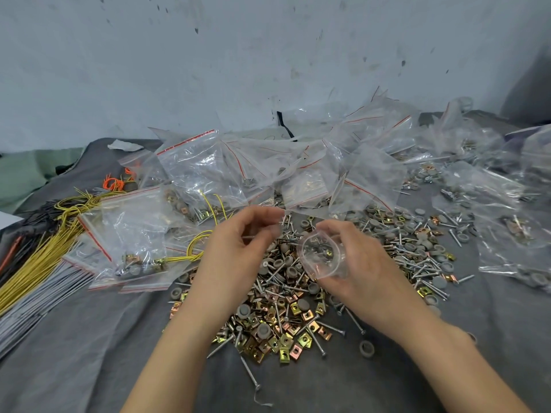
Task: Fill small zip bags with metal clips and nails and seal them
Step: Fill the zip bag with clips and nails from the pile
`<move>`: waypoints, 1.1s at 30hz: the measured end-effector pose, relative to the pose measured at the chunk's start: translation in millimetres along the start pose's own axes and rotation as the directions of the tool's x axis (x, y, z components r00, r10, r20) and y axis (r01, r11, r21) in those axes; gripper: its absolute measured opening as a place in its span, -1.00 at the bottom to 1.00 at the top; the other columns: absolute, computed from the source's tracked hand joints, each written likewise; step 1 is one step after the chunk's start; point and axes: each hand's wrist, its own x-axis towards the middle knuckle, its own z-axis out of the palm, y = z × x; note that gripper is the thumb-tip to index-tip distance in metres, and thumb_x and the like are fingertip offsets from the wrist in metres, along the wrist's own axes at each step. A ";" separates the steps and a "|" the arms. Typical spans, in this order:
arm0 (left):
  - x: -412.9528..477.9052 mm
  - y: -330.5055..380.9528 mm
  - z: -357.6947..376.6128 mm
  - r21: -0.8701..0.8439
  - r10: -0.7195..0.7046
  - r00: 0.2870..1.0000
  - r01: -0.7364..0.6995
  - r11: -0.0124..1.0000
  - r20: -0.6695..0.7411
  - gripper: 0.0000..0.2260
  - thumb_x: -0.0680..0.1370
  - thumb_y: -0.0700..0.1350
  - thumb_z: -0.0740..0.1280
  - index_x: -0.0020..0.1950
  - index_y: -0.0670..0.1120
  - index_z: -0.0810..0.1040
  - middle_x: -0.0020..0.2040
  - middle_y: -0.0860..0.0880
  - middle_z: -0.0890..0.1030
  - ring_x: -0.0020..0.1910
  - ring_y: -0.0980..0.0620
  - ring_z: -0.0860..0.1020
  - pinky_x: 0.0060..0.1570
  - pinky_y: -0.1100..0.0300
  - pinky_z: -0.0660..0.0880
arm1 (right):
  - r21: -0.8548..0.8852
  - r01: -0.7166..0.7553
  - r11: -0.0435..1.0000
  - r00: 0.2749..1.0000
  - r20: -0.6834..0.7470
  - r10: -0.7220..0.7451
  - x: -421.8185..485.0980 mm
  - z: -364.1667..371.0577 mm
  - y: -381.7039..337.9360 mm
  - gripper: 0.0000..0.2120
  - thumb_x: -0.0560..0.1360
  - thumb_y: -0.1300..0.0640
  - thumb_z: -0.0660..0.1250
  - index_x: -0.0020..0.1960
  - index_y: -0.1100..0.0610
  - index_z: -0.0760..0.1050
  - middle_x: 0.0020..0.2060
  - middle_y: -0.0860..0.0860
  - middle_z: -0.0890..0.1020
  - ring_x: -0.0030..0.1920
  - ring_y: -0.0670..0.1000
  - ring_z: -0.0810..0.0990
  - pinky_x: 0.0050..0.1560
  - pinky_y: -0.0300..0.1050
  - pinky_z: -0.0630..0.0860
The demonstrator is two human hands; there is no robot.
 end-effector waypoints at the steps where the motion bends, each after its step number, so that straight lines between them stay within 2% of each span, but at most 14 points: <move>1: 0.2 6.2 2.6 -0.039 0.014 1.000 -0.014 0.999 -0.002 -0.78 0.54 -0.22 0.41 -0.02 0.13 0.64 -0.11 0.17 0.68 -0.12 0.23 0.62 -0.10 0.42 0.50 | 0.003 -0.002 1.000 1.000 -0.001 0.002 0.4 0.3 -0.2 -0.40 0.45 -0.23 0.36 0.37 -0.15 0.18 0.15 -0.28 0.41 0.12 -0.36 0.27 0.28 -0.16 0.33; 3: -0.4 15.7 9.5 -0.072 0.041 0.999 -0.040 0.997 0.015 -0.78 0.53 -0.23 0.42 0.01 0.11 0.64 -0.11 0.09 0.67 -0.13 0.21 0.63 -0.11 0.39 0.51 | 0.024 -0.010 1.000 1.000 -0.011 0.010 0.9 0.4 -0.8 -0.41 0.46 -0.23 0.37 0.37 -0.15 0.19 0.15 -0.29 0.41 0.12 -0.36 0.29 0.29 -0.16 0.33; 6: -4.1 23.7 21.9 0.011 0.073 0.995 -0.074 0.997 0.074 -0.75 0.55 -0.22 0.40 0.12 0.10 0.61 -0.01 0.09 0.64 -0.04 0.19 0.62 -0.03 0.29 0.54 | 0.075 -0.028 0.997 0.999 -0.038 0.031 1.4 -0.4 -2.1 -0.43 0.47 -0.18 0.41 0.37 -0.14 0.22 0.14 -0.26 0.45 0.11 -0.33 0.36 0.25 -0.11 0.40; 9: -8.4 27.2 32.8 0.087 0.121 0.985 -0.133 0.987 0.122 -0.71 0.57 -0.25 0.36 0.22 0.07 0.58 0.14 0.12 0.60 0.03 0.29 0.60 -0.01 0.42 0.48 | 0.106 -0.030 0.994 0.998 -0.055 0.036 0.9 -1.9 -3.6 -0.46 0.47 -0.21 0.37 0.35 -0.12 0.24 0.11 -0.26 0.44 0.08 -0.34 0.32 0.18 -0.13 0.38; 12: -7.5 25.9 31.3 0.097 0.134 0.987 -0.143 0.985 0.090 -0.71 0.59 -0.23 0.35 0.22 0.10 0.56 0.13 0.13 0.60 0.04 0.31 0.58 -0.01 0.46 0.45 | 0.136 -0.038 0.990 0.997 -0.057 0.046 0.2 -3.6 -4.6 -0.48 0.46 -0.27 0.32 0.32 -0.17 0.21 0.11 -0.26 0.47 0.08 -0.31 0.37 0.17 -0.15 0.37; 14: -4.6 20.1 22.4 0.162 0.134 0.990 -0.138 0.977 0.039 -0.74 0.60 -0.17 0.34 0.23 0.13 0.55 0.08 0.19 0.61 0.02 0.30 0.57 -0.02 0.44 0.46 | 0.161 -0.053 0.985 0.996 -0.061 0.064 0.2 -4.6 -4.6 -0.51 0.46 -0.28 0.31 0.30 -0.22 0.19 0.12 -0.25 0.51 0.10 -0.28 0.42 0.16 -0.15 0.37; 16: -1.7 10.8 10.3 0.268 0.098 0.995 -0.100 0.958 0.022 -0.76 0.60 -0.12 0.33 0.23 0.14 0.52 0.01 0.22 0.60 -0.02 0.31 0.55 -0.04 0.38 0.48 | 0.171 -0.064 0.983 0.995 -0.062 0.075 0.0 -5.6 -3.8 -0.52 0.46 -0.29 0.30 0.28 -0.25 0.18 0.13 -0.26 0.52 0.10 -0.29 0.42 0.17 -0.17 0.35; 19: -2.0 -6.1 -6.5 0.450 -0.028 0.996 -0.014 0.893 0.088 -0.77 0.61 -0.06 0.31 0.25 0.15 0.49 -0.08 0.23 0.58 -0.09 0.30 0.54 -0.07 0.33 0.47 | 0.181 -0.069 0.981 0.995 -0.062 0.081 -1.0 -7.0 -3.3 -0.52 0.45 -0.31 0.28 0.27 -0.28 0.15 0.14 -0.26 0.53 0.15 -0.23 0.48 0.23 -0.12 0.37; 22: -6.3 -18.5 -14.7 0.577 -0.105 0.981 -0.010 0.817 0.165 -0.79 0.62 -0.05 0.28 0.24 0.14 0.51 -0.06 0.24 0.56 -0.13 0.32 0.51 -0.15 0.43 0.38 | 0.191 -0.070 0.979 0.994 -0.066 0.084 -1.3 -8.2 -3.7 -0.50 0.44 -0.31 0.28 0.27 -0.26 0.15 0.16 -0.23 0.54 0.17 -0.14 0.52 0.27 -0.08 0.38; 24: -9.0 -21.7 -14.8 0.625 -0.124 0.971 -0.031 0.780 0.204 -0.79 0.63 -0.04 0.27 0.25 0.13 0.51 0.01 0.22 0.54 -0.08 0.29 0.50 -0.10 0.43 0.38 | 0.192 -0.070 0.979 0.994 -0.065 0.084 -1.1 -8.5 -4.1 -0.50 0.44 -0.32 0.27 0.28 -0.25 0.16 0.15 -0.24 0.52 0.17 -0.15 0.50 0.26 -0.11 0.35; 26: -11.0 -23.9 -12.8 0.668 -0.147 0.960 -0.052 0.743 0.238 -0.75 0.63 -0.02 0.26 0.30 0.13 0.49 0.10 0.16 0.52 0.05 0.18 0.50 0.08 0.25 0.44 | 0.183 -0.070 0.981 0.994 -0.070 0.084 -1.2 -8.3 -4.5 -0.50 0.45 -0.32 0.26 0.29 -0.25 0.16 0.15 -0.26 0.51 0.16 -0.18 0.48 0.24 -0.13 0.32; 28: -12.8 -26.2 -10.4 0.702 -0.162 0.954 -0.065 0.710 0.252 -0.72 0.63 -0.02 0.26 0.35 0.12 0.45 0.15 0.13 0.51 0.15 0.11 0.48 0.18 0.19 0.43 | 0.171 -0.070 0.983 0.994 -0.067 0.082 -1.4 -7.9 -5.2 -0.50 0.45 -0.30 0.27 0.30 -0.23 0.15 0.17 -0.24 0.52 0.16 -0.19 0.47 0.24 -0.12 0.33; 30: -12.8 -28.2 -9.3 0.719 -0.148 0.959 -0.076 0.691 0.243 -0.72 0.63 -0.02 0.26 0.35 0.12 0.45 0.15 0.13 0.50 0.18 0.10 0.48 0.17 0.20 0.41 | 0.161 -0.072 0.984 0.995 -0.057 0.082 -1.4 -7.7 -5.7 -0.49 0.46 -0.29 0.27 0.30 -0.24 0.14 0.18 -0.23 0.52 0.17 -0.20 0.45 0.25 -0.14 0.31; 33: -11.7 -29.0 -8.1 0.737 -0.115 0.963 -0.108 0.667 0.245 -0.78 0.62 -0.01 0.27 0.27 0.11 0.48 0.00 0.17 0.45 0.09 0.10 0.49 0.06 0.21 0.41 | 0.154 -0.075 0.985 0.996 -0.045 0.083 -1.0 -7.3 -5.2 -0.49 0.46 -0.28 0.28 0.30 -0.24 0.14 0.19 -0.22 0.52 0.17 -0.21 0.44 0.26 -0.16 0.28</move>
